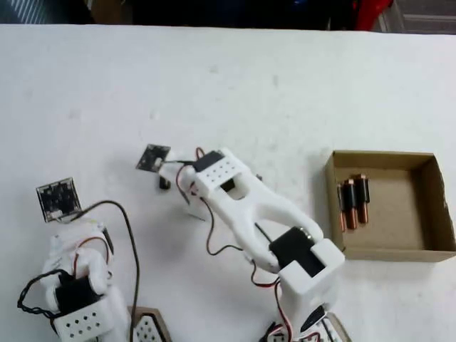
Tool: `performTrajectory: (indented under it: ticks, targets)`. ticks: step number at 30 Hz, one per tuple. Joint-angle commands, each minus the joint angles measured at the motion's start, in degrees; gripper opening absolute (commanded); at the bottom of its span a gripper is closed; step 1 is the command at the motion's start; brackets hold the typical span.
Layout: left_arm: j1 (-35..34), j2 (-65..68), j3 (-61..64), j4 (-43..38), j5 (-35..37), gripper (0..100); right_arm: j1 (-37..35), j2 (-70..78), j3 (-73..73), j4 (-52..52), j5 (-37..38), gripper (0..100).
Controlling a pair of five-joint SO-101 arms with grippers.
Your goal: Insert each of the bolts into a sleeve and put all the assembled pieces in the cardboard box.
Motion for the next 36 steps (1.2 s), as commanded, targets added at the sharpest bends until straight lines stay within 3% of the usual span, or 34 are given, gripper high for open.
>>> performTrajectory:
  ticks: [1, 18, 23, 28, 36]
  targets:
    - [-0.3, -0.5, -0.2, -1.9, -0.4, 2, 0.2, -0.3, -1.7, 0.4, -0.1, 12.3]
    - [-0.3, -0.5, -0.2, -1.9, -0.4, 2, 0.0, -0.1, -1.2, 0.8, -0.2, 12.2]
    - [-0.2, -0.5, 0.1, -1.9, -0.4, 2, 0.0, -0.1, -1.2, 0.8, -0.2, 1.2]
    - [1.1, -0.5, 0.6, -2.3, -0.4, 2, 0.0, -0.3, -1.3, 1.0, -0.2, 3.5]
    - [1.4, -0.5, 0.6, -2.2, -0.4, 2, 1.3, -4.4, -9.8, 15.3, -0.2, 1.7]
